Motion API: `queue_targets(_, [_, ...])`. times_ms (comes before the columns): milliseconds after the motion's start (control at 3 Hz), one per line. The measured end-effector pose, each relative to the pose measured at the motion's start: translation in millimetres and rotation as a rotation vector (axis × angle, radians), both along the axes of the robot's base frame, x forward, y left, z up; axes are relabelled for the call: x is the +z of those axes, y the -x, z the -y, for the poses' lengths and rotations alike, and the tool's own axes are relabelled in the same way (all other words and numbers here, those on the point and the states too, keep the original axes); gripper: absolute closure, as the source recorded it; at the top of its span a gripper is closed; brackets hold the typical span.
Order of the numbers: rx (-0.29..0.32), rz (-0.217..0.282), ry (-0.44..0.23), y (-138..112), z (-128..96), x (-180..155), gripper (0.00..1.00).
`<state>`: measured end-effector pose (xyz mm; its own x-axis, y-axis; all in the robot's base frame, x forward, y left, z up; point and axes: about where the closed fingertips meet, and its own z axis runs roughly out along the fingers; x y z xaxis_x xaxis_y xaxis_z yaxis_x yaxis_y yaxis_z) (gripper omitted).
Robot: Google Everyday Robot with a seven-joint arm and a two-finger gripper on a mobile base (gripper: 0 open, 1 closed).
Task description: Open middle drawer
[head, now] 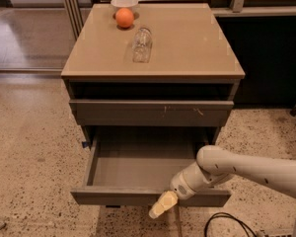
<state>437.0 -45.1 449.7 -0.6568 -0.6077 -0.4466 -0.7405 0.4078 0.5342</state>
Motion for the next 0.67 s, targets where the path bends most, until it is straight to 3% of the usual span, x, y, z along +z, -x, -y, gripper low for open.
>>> queue_targets(333, [-0.017, 0.008, -0.007, 2.3, 1.1, -0.5, 0.0])
queue_targets(667, [-0.083, 0.048, -0.043, 9.6, 5.9, 4.8, 0.0])
